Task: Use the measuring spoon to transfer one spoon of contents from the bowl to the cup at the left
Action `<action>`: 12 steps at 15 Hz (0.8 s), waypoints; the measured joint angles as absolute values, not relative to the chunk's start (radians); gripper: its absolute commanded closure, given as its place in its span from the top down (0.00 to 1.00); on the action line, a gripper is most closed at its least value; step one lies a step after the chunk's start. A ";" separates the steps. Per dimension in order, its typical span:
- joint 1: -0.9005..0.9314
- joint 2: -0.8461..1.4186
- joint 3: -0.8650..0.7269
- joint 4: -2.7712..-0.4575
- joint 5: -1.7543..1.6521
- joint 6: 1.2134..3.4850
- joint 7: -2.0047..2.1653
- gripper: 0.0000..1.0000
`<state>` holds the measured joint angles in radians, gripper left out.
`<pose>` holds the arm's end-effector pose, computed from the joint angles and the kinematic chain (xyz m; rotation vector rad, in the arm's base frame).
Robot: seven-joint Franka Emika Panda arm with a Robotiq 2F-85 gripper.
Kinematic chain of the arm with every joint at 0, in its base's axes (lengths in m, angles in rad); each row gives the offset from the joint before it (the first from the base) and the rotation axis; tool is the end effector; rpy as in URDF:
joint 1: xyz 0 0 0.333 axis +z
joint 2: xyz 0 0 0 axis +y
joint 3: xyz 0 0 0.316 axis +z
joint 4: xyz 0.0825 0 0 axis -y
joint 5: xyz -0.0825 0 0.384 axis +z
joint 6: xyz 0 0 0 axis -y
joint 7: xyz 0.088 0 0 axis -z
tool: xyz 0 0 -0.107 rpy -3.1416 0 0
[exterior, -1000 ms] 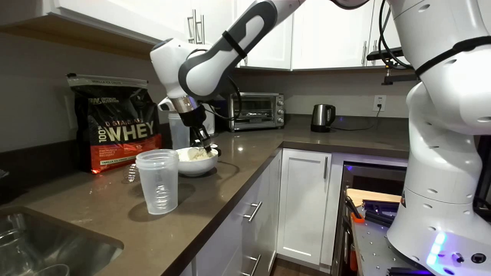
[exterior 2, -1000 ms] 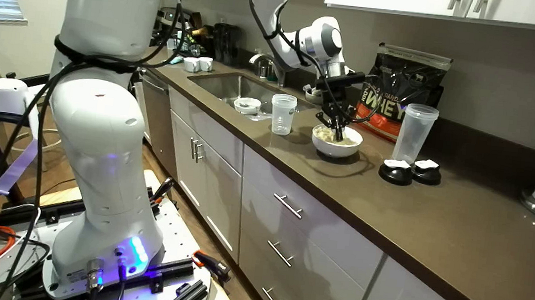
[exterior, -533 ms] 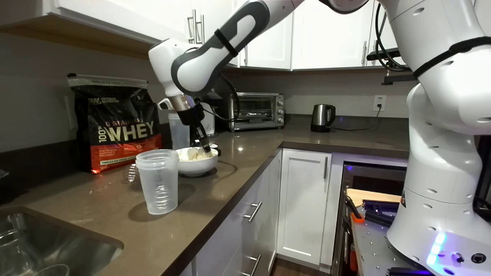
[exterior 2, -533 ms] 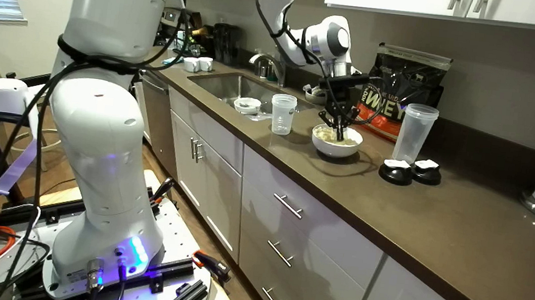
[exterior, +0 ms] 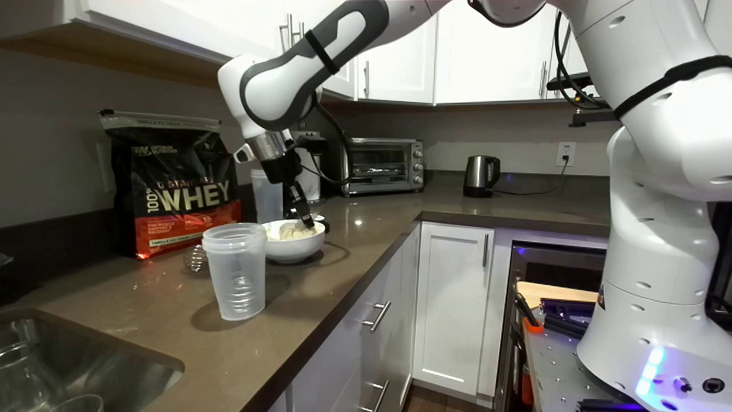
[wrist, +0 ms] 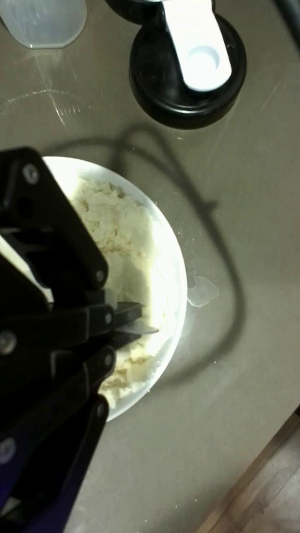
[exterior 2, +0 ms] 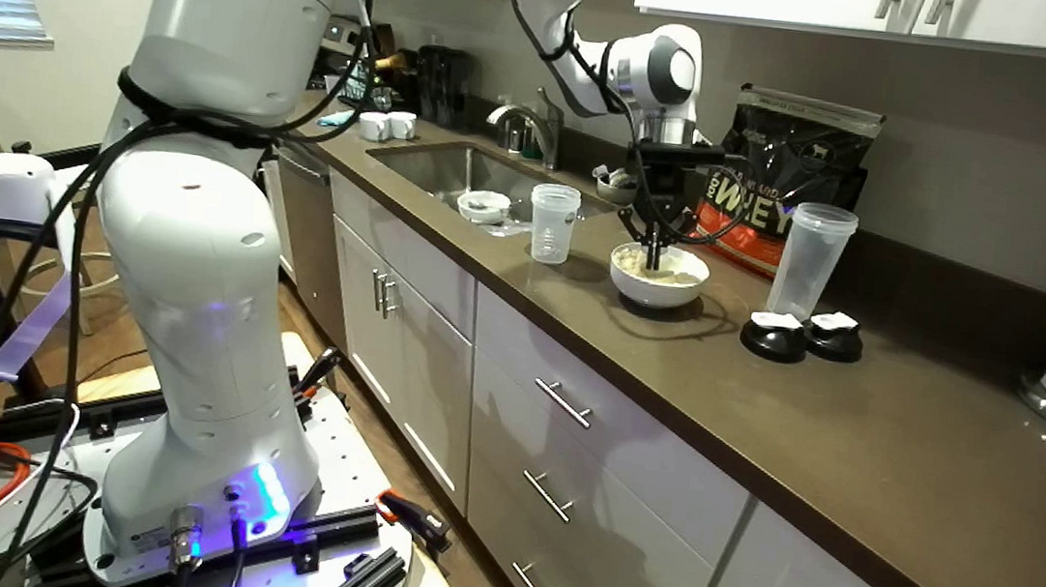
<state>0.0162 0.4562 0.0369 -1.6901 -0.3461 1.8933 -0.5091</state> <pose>0.6416 0.0069 0.3184 2.6949 1.0035 -0.4507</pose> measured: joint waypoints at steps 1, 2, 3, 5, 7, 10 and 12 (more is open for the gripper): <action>0.016 0.459 0.039 -1.686 -0.339 1.887 -0.510 0.01; 0.016 0.462 0.041 -1.683 -0.334 1.883 -0.511 0.01; 0.016 0.464 0.044 -1.682 -0.330 1.882 -0.512 0.01; 0.016 0.467 0.051 -1.681 -0.328 1.881 -0.512 0.01; 0.016 0.469 0.056 -1.681 -0.328 1.881 -0.512 0.01; 0.016 0.469 0.058 -1.681 -0.328 1.881 -0.512 0.01; 0.016 0.469 0.058 -1.681 -0.327 1.881 -0.512 0.01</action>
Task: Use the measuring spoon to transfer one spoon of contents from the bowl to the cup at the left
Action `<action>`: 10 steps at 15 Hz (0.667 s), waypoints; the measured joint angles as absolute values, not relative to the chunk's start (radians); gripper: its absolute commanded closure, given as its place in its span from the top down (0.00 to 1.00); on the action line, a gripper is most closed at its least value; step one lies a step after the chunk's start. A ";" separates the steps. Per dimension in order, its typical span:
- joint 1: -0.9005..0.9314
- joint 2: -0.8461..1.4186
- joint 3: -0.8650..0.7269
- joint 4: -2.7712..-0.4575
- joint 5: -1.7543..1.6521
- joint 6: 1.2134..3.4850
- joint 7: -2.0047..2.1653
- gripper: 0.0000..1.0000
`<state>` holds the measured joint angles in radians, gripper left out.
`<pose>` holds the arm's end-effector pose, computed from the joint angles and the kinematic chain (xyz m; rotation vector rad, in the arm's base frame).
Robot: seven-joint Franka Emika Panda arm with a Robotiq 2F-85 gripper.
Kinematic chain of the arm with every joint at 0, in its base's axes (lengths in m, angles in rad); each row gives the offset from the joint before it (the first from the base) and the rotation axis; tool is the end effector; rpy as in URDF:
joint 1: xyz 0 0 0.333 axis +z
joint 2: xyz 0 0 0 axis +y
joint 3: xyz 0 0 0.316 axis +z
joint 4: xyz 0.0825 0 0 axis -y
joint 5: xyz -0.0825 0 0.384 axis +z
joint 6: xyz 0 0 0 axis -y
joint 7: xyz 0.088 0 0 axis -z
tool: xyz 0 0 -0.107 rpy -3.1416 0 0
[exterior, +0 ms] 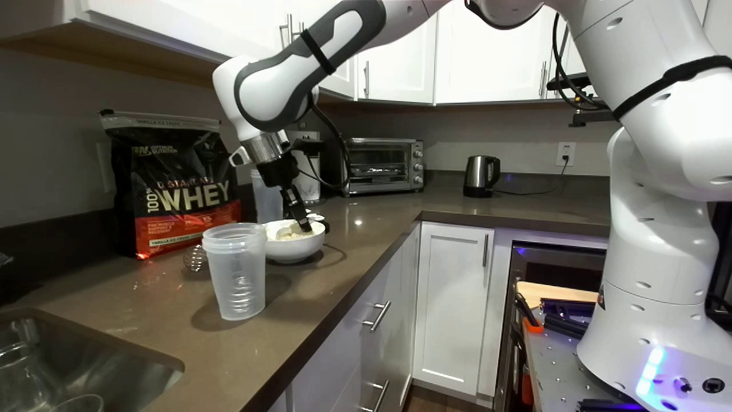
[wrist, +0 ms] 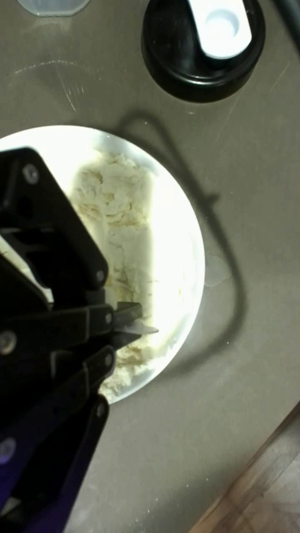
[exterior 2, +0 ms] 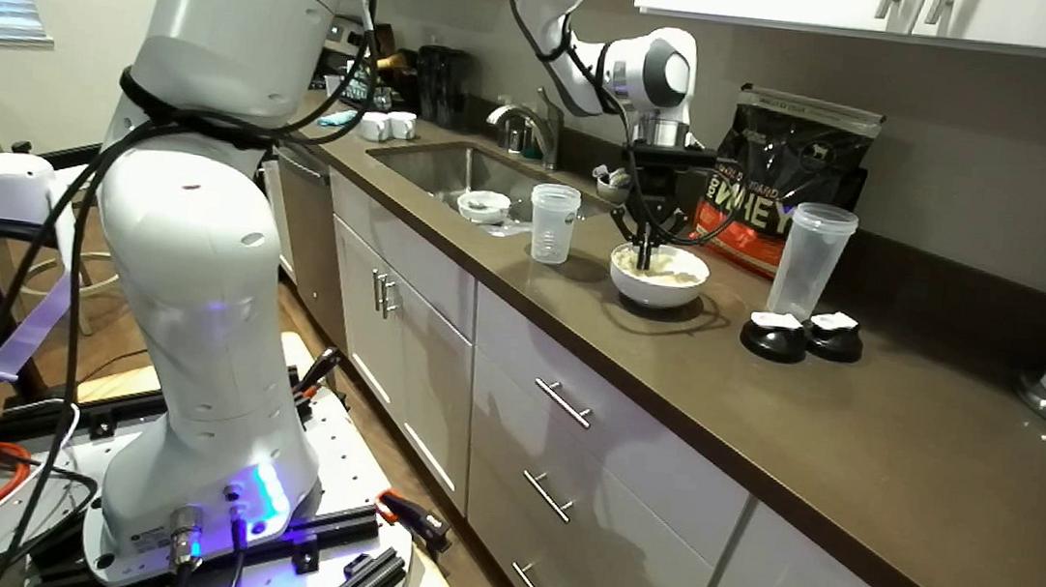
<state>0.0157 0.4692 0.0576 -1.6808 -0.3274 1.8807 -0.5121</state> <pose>0.6417 0.0194 0.3130 2.7112 1.0289 -0.4654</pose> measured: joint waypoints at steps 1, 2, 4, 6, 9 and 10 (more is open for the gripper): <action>0.015 0.470 0.058 -1.680 -0.326 1.880 -0.512 0.01; 0.013 0.470 0.057 -1.679 -0.324 1.880 -0.512 0.01; 0.008 0.473 0.055 -1.674 -0.321 1.878 -0.512 0.01; 0.000 0.477 0.052 -1.665 -0.319 1.875 -0.512 0.01; -0.013 0.483 0.050 -1.651 -0.316 1.871 -0.512 0.01; -0.017 0.485 0.049 -1.647 -0.313 1.869 -0.512 0.01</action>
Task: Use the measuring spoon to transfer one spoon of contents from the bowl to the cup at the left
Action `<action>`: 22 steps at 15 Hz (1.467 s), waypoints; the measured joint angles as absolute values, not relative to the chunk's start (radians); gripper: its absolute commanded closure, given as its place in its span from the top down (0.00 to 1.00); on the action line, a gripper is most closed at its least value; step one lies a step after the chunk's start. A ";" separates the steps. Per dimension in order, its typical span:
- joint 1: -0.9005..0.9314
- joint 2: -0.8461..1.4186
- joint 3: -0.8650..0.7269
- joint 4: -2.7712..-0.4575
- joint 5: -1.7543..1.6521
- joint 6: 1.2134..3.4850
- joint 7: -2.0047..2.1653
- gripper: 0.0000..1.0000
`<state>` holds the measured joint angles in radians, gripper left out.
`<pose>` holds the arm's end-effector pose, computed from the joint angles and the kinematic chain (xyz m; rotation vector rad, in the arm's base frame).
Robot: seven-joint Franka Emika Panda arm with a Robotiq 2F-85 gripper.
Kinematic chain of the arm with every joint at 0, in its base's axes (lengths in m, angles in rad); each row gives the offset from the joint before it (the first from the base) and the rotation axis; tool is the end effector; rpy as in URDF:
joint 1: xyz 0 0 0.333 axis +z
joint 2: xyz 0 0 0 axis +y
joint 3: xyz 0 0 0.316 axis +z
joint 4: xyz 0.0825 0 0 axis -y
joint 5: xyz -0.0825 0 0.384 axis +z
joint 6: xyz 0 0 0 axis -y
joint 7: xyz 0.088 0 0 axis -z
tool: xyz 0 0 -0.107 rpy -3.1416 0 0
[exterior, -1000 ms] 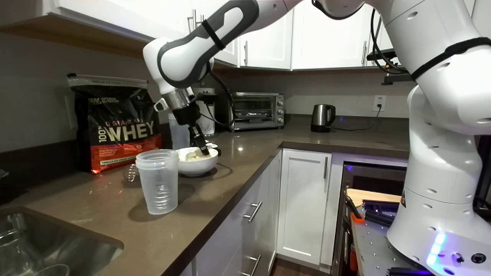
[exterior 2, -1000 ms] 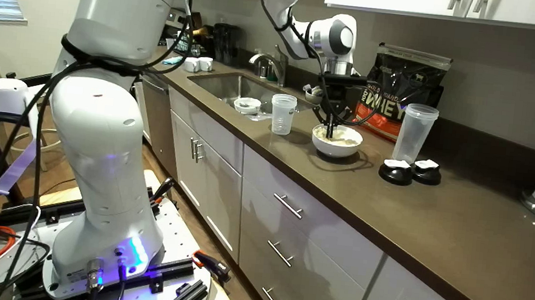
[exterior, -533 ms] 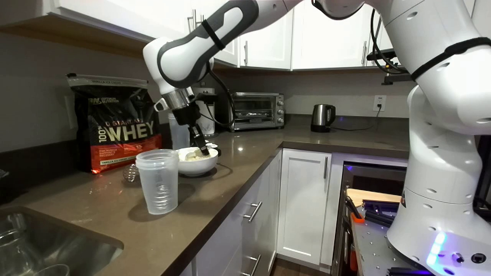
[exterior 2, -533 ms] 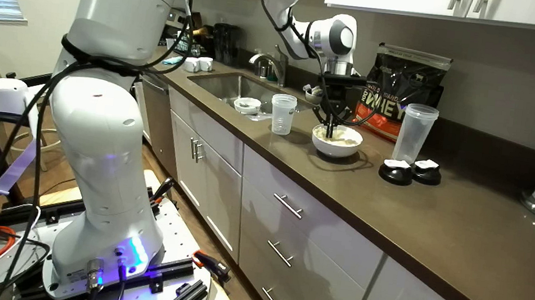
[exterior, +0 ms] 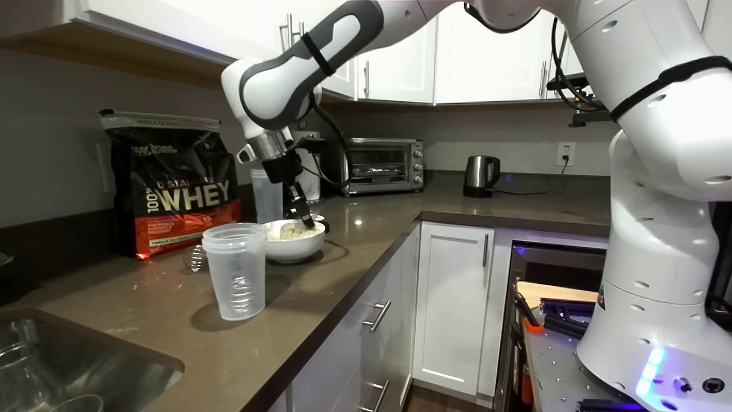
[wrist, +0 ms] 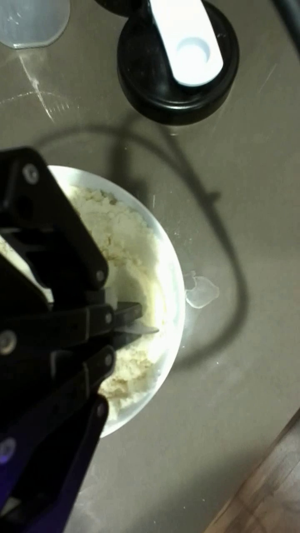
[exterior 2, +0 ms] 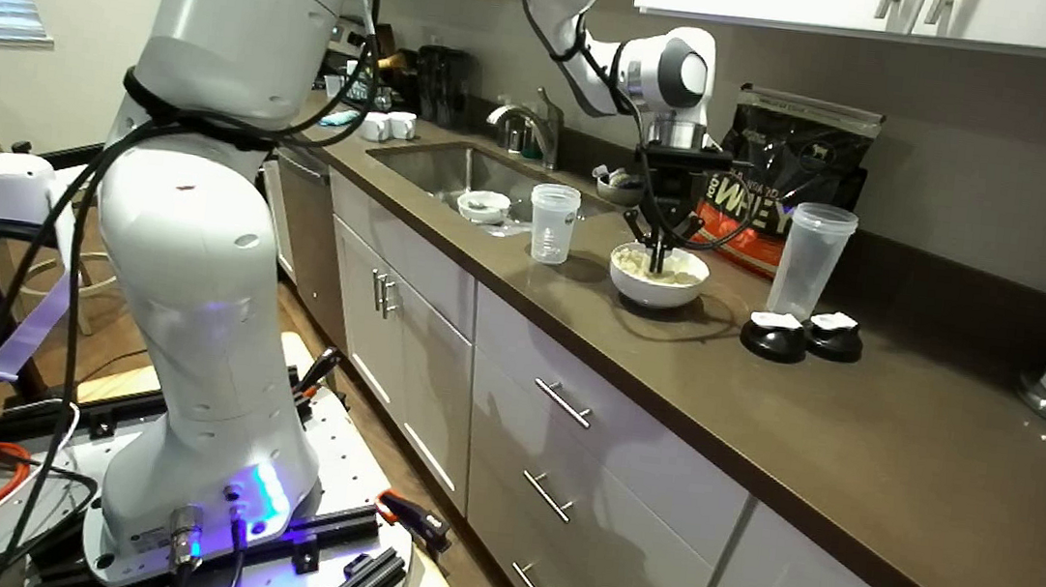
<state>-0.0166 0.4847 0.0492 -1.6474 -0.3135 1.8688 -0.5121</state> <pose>0.6487 -0.0057 0.3163 2.7487 0.9636 -0.4631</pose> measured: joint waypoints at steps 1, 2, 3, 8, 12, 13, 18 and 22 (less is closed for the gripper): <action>-0.020 0.488 0.049 -1.642 -0.307 1.862 -0.512 0.01; -0.021 0.491 0.049 -1.636 -0.300 1.853 -0.512 0.01; -0.023 0.494 0.049 -1.629 -0.288 1.841 -0.514 0.01; -0.024 0.499 0.049 -1.593 -0.257 1.793 -0.526 0.01; -0.024 0.499 0.049 -1.569 -0.257 1.780 -0.528 0.01; -0.024 0.499 0.050 -1.565 -0.257 1.779 -0.528 0.01; -0.024 0.499 0.051 -1.559 -0.251 1.778 -0.528 0.01; -0.024 0.496 0.052 -1.559 -0.240 1.778 -0.530 0.01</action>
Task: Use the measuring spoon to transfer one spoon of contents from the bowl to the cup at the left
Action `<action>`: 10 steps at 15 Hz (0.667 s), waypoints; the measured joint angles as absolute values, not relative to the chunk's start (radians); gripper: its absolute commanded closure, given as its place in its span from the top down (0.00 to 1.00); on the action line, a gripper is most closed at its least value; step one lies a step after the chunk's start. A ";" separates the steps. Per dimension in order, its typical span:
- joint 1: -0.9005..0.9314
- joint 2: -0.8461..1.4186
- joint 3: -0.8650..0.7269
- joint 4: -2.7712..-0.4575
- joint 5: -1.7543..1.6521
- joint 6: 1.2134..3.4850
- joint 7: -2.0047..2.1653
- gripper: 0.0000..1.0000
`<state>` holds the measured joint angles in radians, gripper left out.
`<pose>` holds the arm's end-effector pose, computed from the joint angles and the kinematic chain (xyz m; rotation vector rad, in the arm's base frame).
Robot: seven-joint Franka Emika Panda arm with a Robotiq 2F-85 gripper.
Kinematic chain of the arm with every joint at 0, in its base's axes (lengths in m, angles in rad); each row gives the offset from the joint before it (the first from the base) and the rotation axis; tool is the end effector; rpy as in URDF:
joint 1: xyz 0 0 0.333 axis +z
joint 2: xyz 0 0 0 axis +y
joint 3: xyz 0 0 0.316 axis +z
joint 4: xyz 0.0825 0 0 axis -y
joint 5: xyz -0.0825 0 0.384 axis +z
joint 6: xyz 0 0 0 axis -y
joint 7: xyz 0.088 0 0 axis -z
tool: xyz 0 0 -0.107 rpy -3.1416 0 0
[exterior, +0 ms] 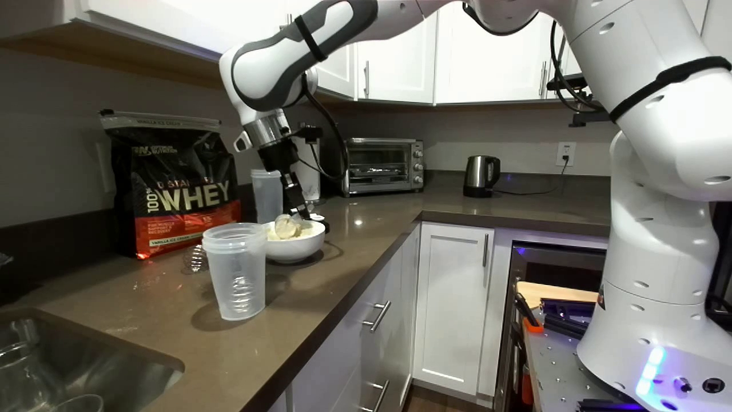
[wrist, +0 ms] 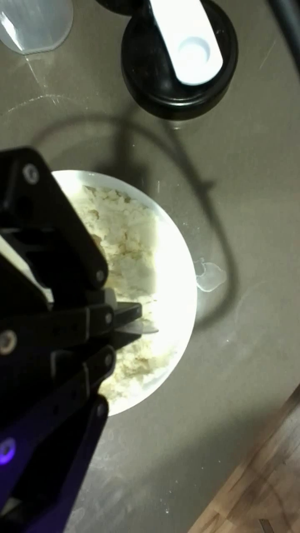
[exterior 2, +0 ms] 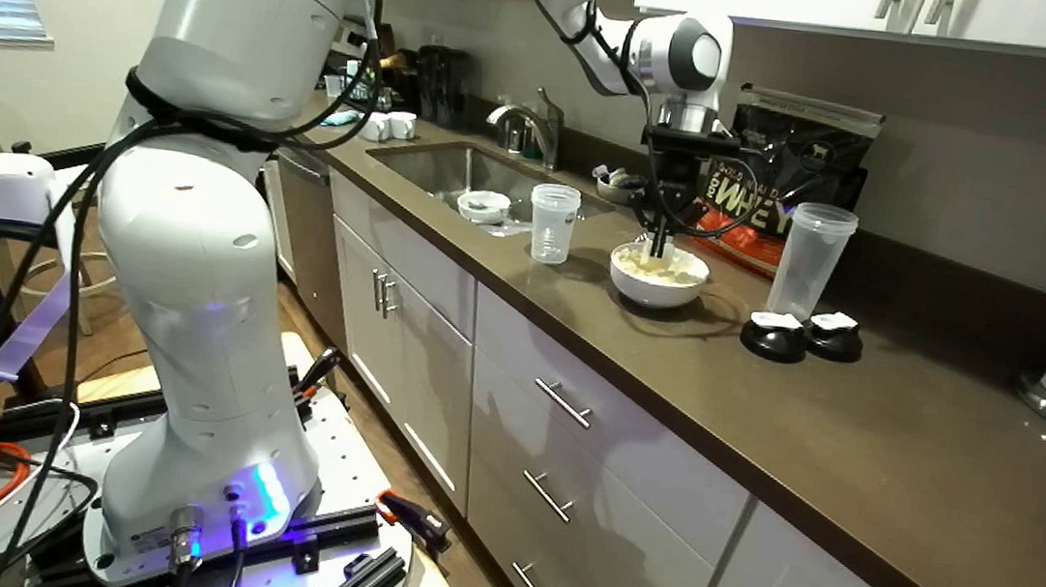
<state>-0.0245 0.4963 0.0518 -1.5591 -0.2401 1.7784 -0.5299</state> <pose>0.6581 -0.0069 0.3408 2.8282 0.9322 -0.4750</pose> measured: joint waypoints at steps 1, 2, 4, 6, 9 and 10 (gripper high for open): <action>-0.024 0.494 0.052 -1.559 -0.239 1.778 -0.531 0.01; -0.024 0.492 0.052 -1.559 -0.239 1.778 -0.532 0.01; -0.024 0.484 0.052 -1.560 -0.238 1.778 -0.535 0.01; -0.025 0.472 0.052 -1.563 -0.237 1.778 -0.540 0.01; -0.025 0.452 0.053 -1.573 -0.230 1.778 -0.545 0.01; -0.025 0.444 0.053 -1.579 -0.226 1.778 -0.547 0.01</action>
<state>-0.0245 0.4445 0.0527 -1.5785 -0.2261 1.7785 -0.5467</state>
